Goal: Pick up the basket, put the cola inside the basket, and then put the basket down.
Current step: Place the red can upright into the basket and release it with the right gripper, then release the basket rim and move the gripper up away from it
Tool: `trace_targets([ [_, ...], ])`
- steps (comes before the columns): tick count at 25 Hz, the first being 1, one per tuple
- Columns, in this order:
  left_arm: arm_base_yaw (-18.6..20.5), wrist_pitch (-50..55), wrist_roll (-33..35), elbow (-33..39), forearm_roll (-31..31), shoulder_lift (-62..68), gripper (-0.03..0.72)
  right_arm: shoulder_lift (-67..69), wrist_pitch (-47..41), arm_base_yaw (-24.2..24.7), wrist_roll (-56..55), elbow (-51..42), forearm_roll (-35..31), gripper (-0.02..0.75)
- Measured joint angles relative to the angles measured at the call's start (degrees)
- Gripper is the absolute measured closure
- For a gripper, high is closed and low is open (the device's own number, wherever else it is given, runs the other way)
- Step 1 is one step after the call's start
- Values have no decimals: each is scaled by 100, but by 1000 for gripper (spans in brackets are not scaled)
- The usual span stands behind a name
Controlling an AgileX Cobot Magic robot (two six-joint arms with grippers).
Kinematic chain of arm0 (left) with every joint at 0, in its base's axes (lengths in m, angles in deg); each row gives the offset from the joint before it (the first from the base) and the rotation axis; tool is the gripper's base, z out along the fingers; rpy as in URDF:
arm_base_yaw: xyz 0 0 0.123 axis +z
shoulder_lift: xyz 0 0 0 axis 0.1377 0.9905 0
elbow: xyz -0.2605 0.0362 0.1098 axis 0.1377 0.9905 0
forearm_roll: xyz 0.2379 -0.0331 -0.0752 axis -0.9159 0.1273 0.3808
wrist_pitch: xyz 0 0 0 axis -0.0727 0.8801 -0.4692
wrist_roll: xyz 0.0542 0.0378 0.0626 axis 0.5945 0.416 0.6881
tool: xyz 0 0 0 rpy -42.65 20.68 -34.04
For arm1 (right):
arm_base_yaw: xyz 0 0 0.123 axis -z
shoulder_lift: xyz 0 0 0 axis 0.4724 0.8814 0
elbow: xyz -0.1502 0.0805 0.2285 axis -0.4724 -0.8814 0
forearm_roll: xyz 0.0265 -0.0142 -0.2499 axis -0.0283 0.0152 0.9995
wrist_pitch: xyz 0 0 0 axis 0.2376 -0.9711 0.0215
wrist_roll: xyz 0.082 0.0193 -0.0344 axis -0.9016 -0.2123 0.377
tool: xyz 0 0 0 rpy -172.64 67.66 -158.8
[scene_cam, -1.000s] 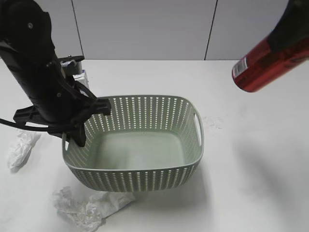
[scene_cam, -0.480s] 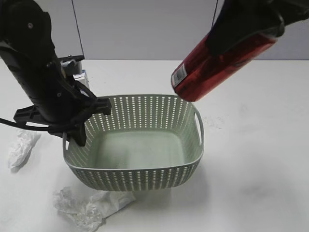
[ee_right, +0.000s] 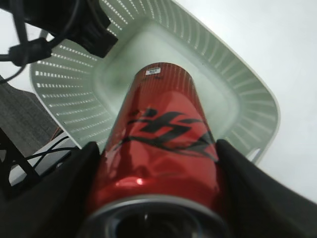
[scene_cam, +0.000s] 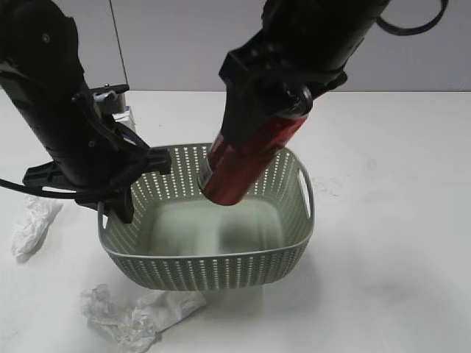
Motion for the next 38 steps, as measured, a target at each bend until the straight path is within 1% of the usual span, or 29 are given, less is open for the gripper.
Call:
trace_targets([
  [10,0,-6,0,0,7,0,692,850,-118,0,166,0,35,233],
  [12,0,-6,0,0,7,0,692,865,-112,0,173,10,43,141],
  [14,0,4,0,13,-41,5,692,865,-112,0,178,45,54,117],
  [21,0,4,0,38,-5,5,692,865,-122,-7,189,142,104,117],
  [28,0,10,0,38,5,5,692,722,-131,13,115,784,191,117],
  [30,0,26,0,38,19,5,692,639,-131,89,33,942,356,117],
  [32,0,44,0,38,45,5,692,606,-135,275,-67,997,456,117],
  [38,0,50,0,38,211,5,692,606,-135,1283,-236,1003,556,117],
])
